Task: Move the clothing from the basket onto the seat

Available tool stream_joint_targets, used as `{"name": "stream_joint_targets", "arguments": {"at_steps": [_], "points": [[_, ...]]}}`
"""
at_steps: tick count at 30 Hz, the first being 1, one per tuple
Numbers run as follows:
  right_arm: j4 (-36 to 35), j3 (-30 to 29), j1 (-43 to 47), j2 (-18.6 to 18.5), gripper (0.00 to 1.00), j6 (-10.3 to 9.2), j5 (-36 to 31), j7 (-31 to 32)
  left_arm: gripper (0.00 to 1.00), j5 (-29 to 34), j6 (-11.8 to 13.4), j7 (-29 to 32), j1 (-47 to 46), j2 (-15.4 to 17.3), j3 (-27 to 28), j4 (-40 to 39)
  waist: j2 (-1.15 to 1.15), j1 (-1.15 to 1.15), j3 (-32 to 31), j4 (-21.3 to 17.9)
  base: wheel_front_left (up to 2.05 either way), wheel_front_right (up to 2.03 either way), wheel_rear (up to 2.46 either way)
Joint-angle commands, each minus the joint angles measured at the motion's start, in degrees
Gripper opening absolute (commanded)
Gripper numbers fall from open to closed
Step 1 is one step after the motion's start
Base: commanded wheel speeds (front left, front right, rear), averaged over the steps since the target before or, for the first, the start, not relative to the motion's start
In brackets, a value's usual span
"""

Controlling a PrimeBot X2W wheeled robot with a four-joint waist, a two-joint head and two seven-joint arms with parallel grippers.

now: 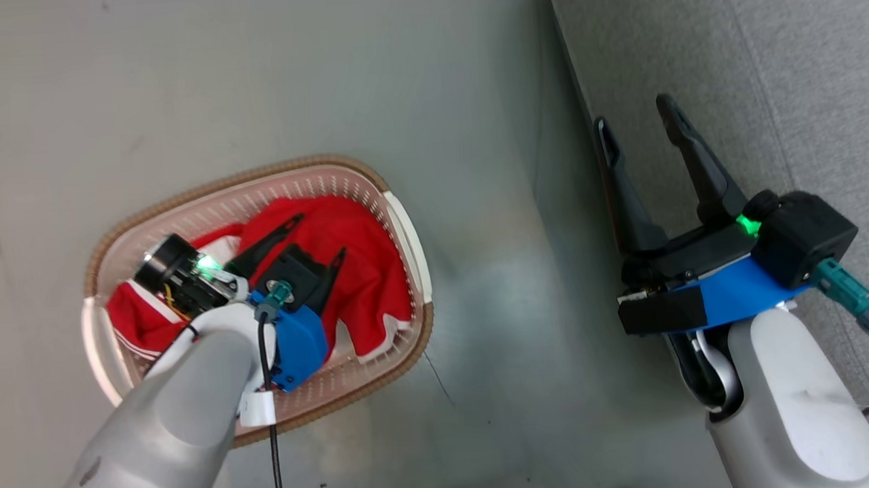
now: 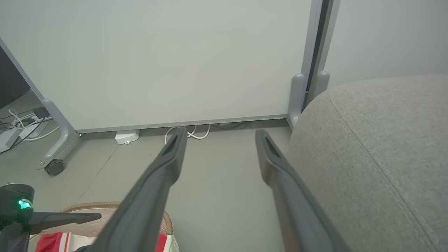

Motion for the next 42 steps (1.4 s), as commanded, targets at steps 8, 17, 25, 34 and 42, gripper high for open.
{"name": "stream_joint_targets", "arguments": {"at_steps": [8,17,25,34,42], "points": [[-2.4,0.1,-4.3,-0.2,1.0,0.03,0.6,-0.2,1.0,-2.5,0.0,-0.2,-7.2,1.3,-7.6,7.1,0.0,-0.01,10.1,-2.2,0.0,0.0,0.0],[-5.0,0.4,-6.1,-0.2,1.0,0.03,0.6,-0.2,1.0,-5.4,0.0,0.7,-13.3,1.8,-14.8,14.4,0.0,-0.01,17.2,-2.9,0.0,0.0,0.0],[-6.8,0.6,-7.0,-0.2,1.0,0.03,0.8,-0.2,1.0,-8.2,0.0,2.6,-16.7,3.2,-18.8,17.2,0.0,-0.01,21.1,-3.8,0.0,0.0,0.0],[-7.9,0.5,-7.0,-0.2,1.0,0.03,0.6,-0.2,1.0,-9.7,0.0,6.0,-19.2,3.9,-21.6,18.8,0.0,-0.01,23.5,-4.1,0.0,0.0,0.0],[-8.0,0.3,-7.3,-0.2,1.0,0.03,0.2,-0.2,0.0,-9.2,0.0,9.4,-19.7,3.4,-23.1,19.5,0.0,-0.01,24.0,-4.0,0.0,0.0,0.0]]}}
